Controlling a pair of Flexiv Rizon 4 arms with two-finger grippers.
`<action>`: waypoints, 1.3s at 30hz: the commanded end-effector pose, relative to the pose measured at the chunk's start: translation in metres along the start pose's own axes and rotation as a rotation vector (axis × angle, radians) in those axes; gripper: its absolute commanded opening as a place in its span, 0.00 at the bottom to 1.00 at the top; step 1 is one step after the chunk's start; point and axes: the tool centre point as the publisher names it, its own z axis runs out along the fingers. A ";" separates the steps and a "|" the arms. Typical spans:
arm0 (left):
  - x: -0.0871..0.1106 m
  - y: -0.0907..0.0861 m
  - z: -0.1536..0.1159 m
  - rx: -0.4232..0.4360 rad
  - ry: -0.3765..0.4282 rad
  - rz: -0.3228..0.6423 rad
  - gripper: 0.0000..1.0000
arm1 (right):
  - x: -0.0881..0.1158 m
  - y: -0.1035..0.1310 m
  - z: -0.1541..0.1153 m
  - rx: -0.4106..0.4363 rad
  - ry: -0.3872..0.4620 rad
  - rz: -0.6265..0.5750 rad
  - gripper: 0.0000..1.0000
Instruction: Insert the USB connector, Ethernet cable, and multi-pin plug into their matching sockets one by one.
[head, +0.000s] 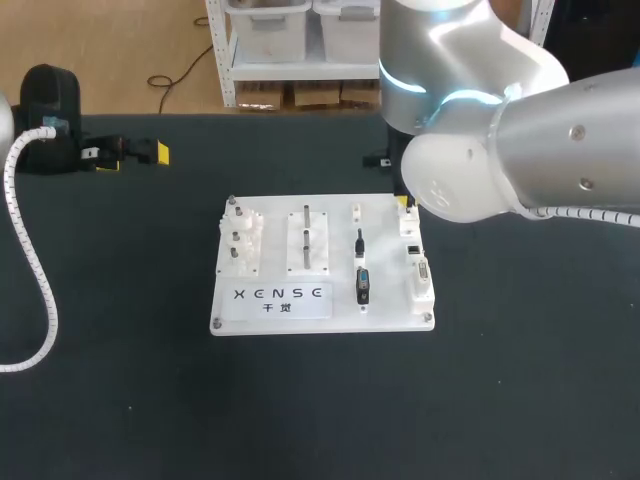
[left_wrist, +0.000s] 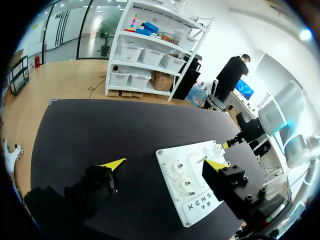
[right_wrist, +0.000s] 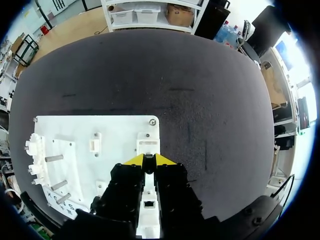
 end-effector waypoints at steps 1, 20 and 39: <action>0.000 0.000 0.000 0.000 0.000 0.000 1.00 | 0.006 0.000 0.006 -0.001 0.007 -0.004 0.00; 0.000 0.000 0.000 0.000 0.000 0.000 1.00 | 0.009 0.003 0.001 -0.014 0.011 -0.002 0.00; 0.000 0.000 0.000 0.000 0.000 0.000 1.00 | 0.009 0.004 -0.006 -0.026 0.014 0.003 0.00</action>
